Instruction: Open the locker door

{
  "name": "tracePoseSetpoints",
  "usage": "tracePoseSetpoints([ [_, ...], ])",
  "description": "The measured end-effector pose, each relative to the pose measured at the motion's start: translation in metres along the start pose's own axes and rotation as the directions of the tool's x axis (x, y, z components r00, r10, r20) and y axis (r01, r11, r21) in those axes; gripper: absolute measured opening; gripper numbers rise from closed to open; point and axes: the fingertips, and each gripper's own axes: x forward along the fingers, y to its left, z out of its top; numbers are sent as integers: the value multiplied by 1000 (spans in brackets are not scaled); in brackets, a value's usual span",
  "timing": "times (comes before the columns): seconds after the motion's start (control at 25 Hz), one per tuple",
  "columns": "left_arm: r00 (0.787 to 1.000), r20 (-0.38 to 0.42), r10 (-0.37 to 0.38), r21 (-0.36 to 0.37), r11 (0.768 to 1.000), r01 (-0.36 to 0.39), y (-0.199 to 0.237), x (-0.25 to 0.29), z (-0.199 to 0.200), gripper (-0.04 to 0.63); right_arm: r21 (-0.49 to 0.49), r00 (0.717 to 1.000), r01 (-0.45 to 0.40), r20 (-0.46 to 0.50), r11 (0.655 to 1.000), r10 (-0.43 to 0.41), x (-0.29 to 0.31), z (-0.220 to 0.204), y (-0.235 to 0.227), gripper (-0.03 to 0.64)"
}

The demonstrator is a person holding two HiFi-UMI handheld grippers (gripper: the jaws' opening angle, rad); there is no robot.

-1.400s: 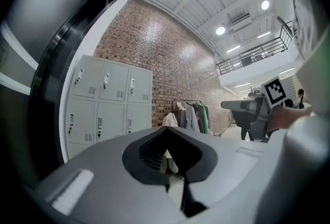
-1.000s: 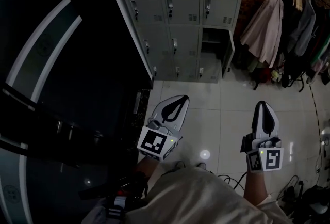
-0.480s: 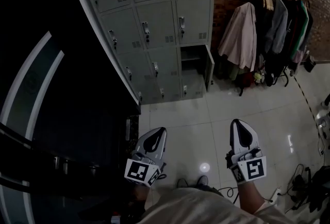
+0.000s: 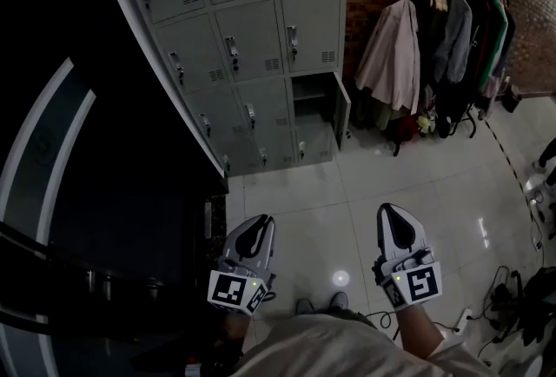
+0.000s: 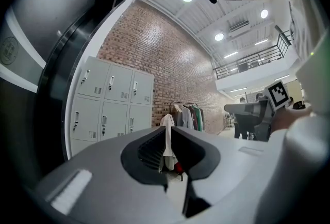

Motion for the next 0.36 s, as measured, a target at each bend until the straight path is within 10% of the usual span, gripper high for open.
tracePoseSetpoints([
  [0.36, 1000, 8, -17, 9, 1000, 17, -9, 3, 11, 66, -3, 999, -13, -44, 1000, 13, -4, -2, 3, 0],
])
